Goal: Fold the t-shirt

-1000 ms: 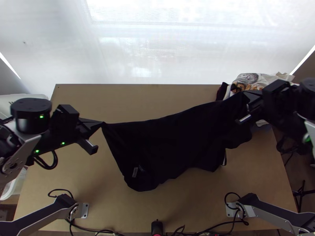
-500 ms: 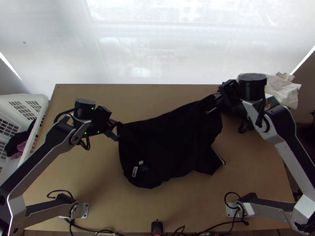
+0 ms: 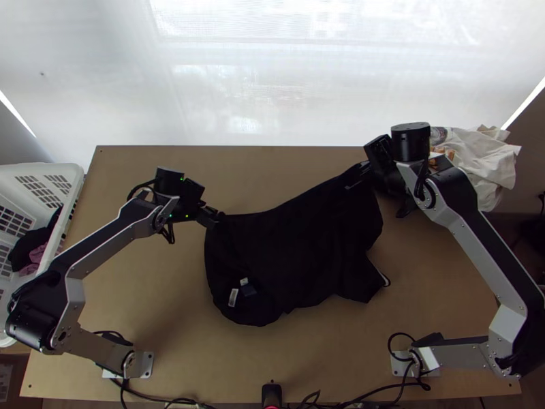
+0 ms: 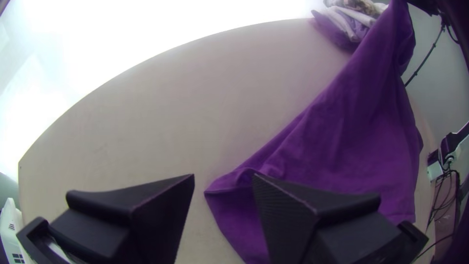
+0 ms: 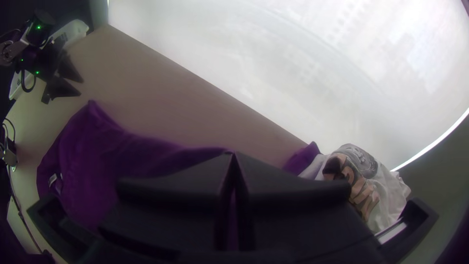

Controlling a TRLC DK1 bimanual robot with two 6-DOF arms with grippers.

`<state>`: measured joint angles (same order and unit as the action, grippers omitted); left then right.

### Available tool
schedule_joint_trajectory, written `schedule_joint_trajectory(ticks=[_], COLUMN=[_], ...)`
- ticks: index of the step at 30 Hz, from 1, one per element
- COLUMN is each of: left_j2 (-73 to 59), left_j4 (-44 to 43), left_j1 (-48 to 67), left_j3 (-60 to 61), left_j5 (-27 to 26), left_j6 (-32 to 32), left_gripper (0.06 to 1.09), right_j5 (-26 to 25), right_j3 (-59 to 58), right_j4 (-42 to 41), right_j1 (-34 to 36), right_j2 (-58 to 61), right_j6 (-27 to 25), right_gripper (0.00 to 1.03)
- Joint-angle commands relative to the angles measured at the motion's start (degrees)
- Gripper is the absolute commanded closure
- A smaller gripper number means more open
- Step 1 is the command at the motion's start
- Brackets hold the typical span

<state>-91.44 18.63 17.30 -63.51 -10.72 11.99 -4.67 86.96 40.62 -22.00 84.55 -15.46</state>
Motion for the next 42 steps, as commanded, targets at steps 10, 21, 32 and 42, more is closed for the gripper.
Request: schedule_joint_trajectory(ticks=[10, 21, 32, 42], left_j2=[-3.6, -8.7, -14.0, -19.1], left_j4=[35.2, 41.1, 41.8, 38.6], left_j1=[8.9, 16.5, 17.9, 19.4], left_j3=[-14.1, -16.2, -18.2, -20.7], left_j5=[-13.0, -14.2, -14.1, -14.2], left_j6=[-10.1, -11.6, -13.3, -16.0], left_gripper=[0.34, 0.34, 0.34, 0.34], right_j5=[-0.1, -0.1, -0.1, -0.2], right_j3=[-0.2, -0.4, -2.0, -2.8], right_j4=[-0.3, -0.3, -0.3, -0.3], right_j1=[0.5, 0.2, 0.0, -0.1], right_j2=[2.3, 1.7, 0.3, -0.6], right_j6=[0.5, 0.3, 0.2, -0.2], right_gripper=[1.0, 1.0, 1.0, 1.0])
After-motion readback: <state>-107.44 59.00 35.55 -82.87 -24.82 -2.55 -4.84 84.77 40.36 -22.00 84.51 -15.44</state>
